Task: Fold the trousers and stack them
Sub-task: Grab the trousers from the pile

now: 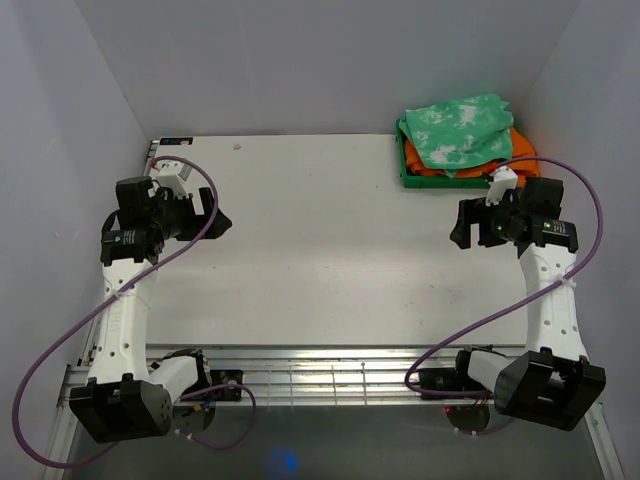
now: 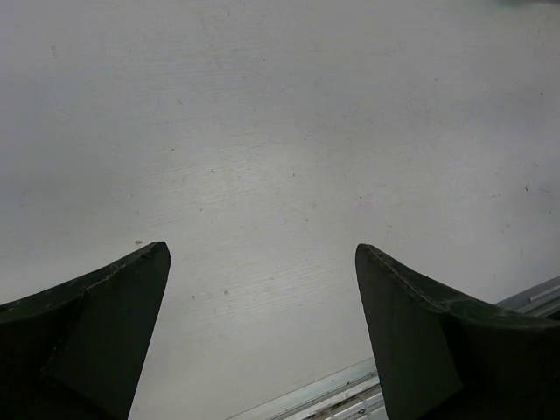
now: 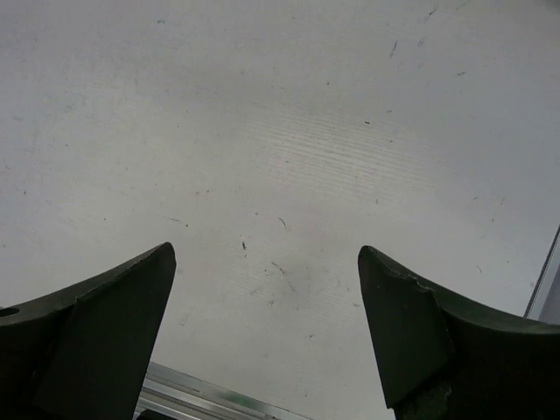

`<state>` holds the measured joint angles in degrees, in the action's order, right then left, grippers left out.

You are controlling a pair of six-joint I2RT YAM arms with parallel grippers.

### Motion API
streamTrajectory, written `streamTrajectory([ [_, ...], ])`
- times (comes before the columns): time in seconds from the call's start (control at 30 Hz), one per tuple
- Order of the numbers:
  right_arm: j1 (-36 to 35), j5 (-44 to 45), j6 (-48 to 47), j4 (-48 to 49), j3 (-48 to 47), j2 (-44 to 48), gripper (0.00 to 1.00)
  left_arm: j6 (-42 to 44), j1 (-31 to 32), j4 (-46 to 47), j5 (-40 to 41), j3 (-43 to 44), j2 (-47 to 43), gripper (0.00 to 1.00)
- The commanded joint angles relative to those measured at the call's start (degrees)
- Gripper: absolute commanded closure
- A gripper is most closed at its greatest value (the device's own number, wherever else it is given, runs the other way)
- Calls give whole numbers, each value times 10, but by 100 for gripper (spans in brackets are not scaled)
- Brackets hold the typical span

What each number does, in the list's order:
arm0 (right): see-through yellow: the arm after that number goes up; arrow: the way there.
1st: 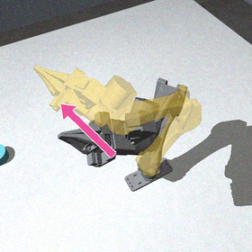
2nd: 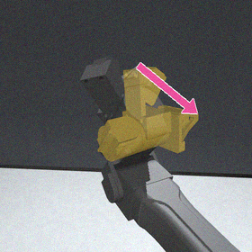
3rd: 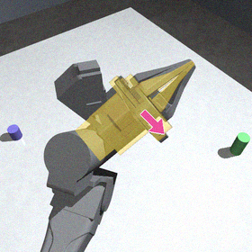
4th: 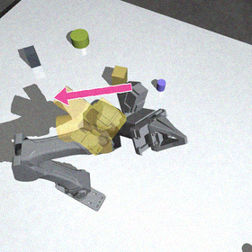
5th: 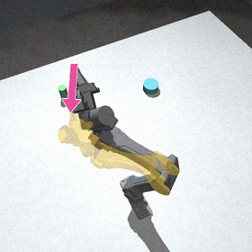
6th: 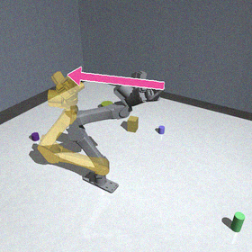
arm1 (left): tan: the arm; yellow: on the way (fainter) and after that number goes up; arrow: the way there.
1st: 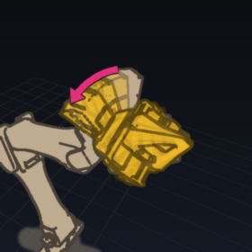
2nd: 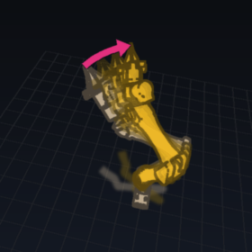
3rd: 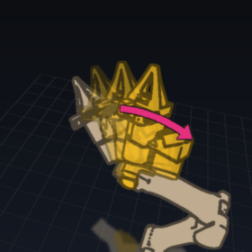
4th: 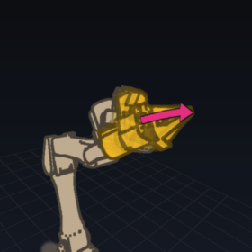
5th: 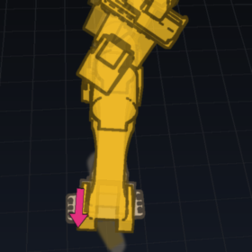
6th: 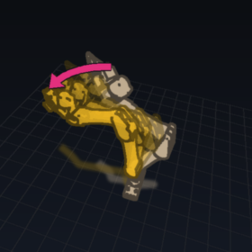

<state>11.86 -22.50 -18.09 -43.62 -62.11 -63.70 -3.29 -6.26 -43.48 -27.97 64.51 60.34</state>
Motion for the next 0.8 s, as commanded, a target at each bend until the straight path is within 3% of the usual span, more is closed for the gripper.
streamTrajectory([
  [0.0, -3, 21, 18, 34, -74, -20, 10, 22, 0, 0, -16, -3, -6, 2],
  [0.13, -2, 61, 43, 59, -183, -96, 10, 14, 0, 9, -27, 8, 4, 2],
  [0.47, 2, 152, 117, 118, -497, -397, 10, -18, 0, 54, -59, 8, 36, 2],
  [0.77, 42, 115, 165, 251, -633, -598, 10, -33, 0, 82, -102, -10, 58, 2],
])
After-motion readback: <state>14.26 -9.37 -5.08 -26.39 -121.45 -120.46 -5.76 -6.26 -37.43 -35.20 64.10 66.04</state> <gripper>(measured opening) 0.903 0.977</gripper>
